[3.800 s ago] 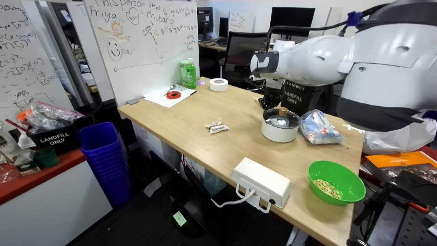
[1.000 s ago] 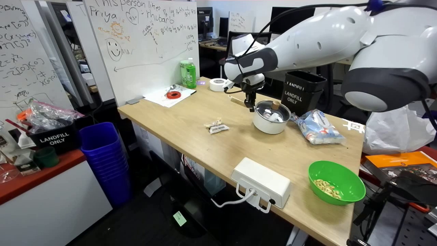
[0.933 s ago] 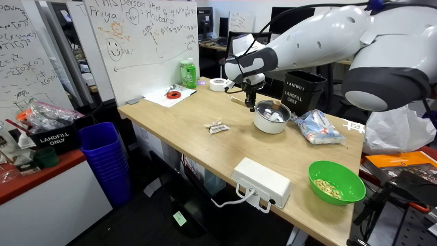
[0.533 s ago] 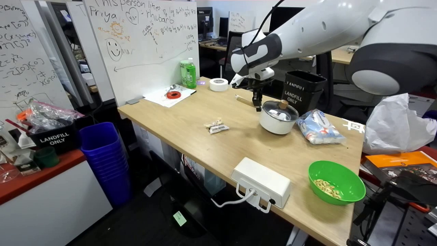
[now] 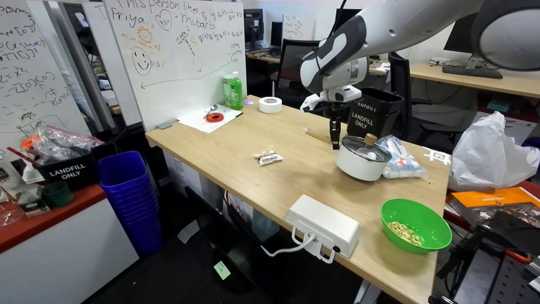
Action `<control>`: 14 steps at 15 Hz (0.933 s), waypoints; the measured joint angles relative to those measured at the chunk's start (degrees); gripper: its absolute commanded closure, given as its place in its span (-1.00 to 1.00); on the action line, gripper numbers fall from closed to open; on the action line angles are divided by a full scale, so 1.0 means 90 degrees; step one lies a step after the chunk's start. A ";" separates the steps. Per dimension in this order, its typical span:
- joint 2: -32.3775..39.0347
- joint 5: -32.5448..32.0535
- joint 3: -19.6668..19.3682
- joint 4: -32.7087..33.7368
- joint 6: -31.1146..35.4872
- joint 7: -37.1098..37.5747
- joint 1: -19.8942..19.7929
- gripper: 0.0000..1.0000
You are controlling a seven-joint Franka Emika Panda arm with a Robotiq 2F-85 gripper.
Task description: Move the pot forward
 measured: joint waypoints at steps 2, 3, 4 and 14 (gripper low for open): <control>-0.0527 -0.0575 0.0506 -0.0695 0.0552 0.0251 -0.0021 0.88; -0.0801 -0.0844 0.0744 -0.1005 0.0803 0.0395 -0.0073 0.88; -0.1054 -0.1089 0.0962 -0.1277 0.1021 0.0534 -0.0154 0.88; -0.2653 -0.2101 0.2905 -0.2882 0.2156 0.0986 -0.1857 0.64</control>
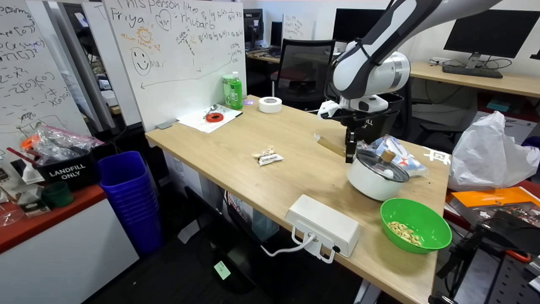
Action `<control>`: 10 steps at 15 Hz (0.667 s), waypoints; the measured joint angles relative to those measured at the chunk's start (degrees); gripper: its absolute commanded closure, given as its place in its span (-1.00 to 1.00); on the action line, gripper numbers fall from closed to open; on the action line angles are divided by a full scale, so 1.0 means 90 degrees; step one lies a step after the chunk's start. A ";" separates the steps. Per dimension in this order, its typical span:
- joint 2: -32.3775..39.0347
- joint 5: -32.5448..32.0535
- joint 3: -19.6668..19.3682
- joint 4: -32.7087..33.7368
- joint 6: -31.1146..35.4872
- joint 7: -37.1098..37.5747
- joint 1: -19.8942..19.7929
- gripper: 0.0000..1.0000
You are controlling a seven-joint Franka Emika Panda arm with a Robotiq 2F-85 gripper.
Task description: Move the pot forward
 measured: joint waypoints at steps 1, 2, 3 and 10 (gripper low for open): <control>-0.0051 -0.0053 0.0098 -0.0065 0.0043 0.0017 -0.0097 0.25; -0.0094 -0.0104 0.0178 -0.0118 0.0078 0.0036 -0.0173 0.02; -0.0132 -0.0147 0.0246 -0.0168 0.0112 0.0052 -0.0234 -0.11; -0.0411 -0.0208 0.0585 -0.0407 0.0150 0.0078 -0.0525 -0.98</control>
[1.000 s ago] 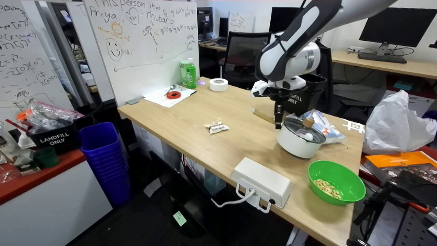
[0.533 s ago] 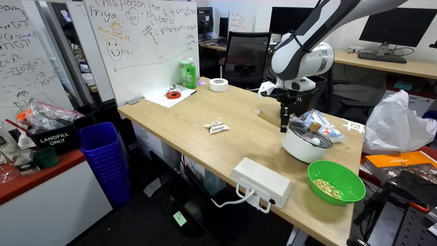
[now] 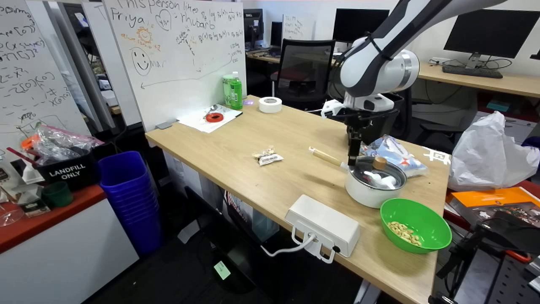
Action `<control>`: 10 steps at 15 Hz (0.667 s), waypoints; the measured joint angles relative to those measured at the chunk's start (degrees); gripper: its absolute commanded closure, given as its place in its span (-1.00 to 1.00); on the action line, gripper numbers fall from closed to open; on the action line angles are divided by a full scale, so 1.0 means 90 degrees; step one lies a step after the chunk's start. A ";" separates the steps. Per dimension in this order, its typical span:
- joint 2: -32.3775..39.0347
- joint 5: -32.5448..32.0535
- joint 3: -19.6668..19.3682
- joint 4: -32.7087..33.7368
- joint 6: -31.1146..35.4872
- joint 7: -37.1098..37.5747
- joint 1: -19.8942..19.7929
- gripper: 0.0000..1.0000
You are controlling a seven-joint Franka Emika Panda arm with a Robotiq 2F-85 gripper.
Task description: Move the pot forward
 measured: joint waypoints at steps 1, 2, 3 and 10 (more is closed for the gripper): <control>-0.0042 0.0000 0.0041 -0.0015 -0.0004 0.0000 -0.0043 -1.00; -0.0092 0.0000 0.0079 -0.0027 -0.0022 0.0000 -0.0084 -1.00; -0.0129 0.0000 0.0112 -0.0028 -0.0034 0.0000 -0.0124 -1.00; -0.0435 0.0000 0.0181 -0.0031 -0.0111 0.0000 -0.0348 -1.00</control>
